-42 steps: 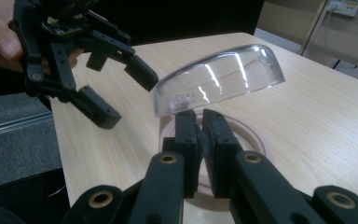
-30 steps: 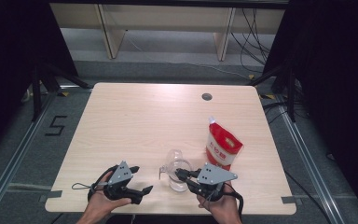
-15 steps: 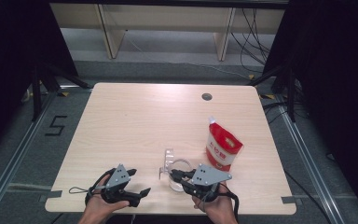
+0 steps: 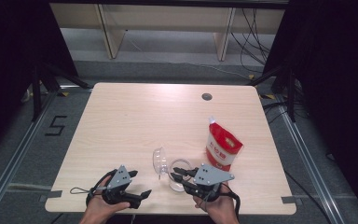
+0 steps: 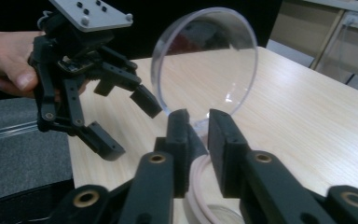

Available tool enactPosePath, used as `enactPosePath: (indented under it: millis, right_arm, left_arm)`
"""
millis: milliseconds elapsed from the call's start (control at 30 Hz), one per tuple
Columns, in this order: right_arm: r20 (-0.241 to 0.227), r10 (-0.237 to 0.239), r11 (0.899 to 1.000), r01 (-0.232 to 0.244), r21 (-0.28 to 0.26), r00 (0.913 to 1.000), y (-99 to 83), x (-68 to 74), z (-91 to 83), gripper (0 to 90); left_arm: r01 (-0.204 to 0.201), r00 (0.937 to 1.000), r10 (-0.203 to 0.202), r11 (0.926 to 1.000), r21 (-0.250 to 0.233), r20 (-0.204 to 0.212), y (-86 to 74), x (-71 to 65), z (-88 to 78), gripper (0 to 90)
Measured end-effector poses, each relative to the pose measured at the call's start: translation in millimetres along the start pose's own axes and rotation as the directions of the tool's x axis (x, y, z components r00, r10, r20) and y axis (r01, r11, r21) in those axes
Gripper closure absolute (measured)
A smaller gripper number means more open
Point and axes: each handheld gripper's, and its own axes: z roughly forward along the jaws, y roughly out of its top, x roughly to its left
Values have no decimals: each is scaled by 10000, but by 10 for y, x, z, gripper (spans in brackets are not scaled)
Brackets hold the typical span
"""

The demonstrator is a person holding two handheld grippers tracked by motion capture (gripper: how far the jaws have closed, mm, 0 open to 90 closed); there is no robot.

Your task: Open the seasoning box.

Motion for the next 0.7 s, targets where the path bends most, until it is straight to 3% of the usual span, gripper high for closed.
enactPosePath:
  millis: [100, 200, 233, 300, 367, 433, 467, 567, 700]
  right_arm:
    - [60, 57, 10000, -57, 18, 10000, -26, -37, -83, 721]
    - [211, -224, 9996, 220, 178, 9995, -39, -37, -177, 692]
    - [128, -94, 9997, 91, 237, 9999, -42, -36, -203, 669]
    - [417, 56, 9999, -62, 155, 9991, -53, -49, -245, 656]
    - [364, 120, 9996, -129, 248, 9993, -66, -82, -297, 626]
    - [561, 198, 9993, -215, 296, 9982, -97, -106, -358, 615]
    - [566, 190, 9994, -206, 283, 9982, -118, -117, -377, 613]
    - [729, 484, 9980, -511, 360, 9962, -179, -146, -459, 587]
    - [1105, 676, 9959, -737, 518, 9916, -243, -182, -557, 567]
  left_arm:
    - [70, 10000, -70, 10000, -68, -12, -3, -2, 2, 153]
    - [-27, 10000, 26, 10000, 70, 41, 2, 1, -6, 153]
    - [-115, 9999, 115, 9999, 123, 31, 8, 0, -12, 153]
    - [-251, 9996, 252, 9995, 183, -94, 8, 3, -15, 153]
    - [32, 10000, -32, 10000, -2, 15, 4, -16, -9, 153]
    - [-267, 9996, 267, 9996, 18, 16, 6, 12, -13, 153]
    - [-29, 10000, 29, 10000, -2, 5, 1, 3, -11, 153]
    - [-220, 9997, 221, 9997, 132, -135, 5, 21, -27, 153]
    - [-229, 9997, 230, 9996, 159, -29, 8, 27, -27, 153]
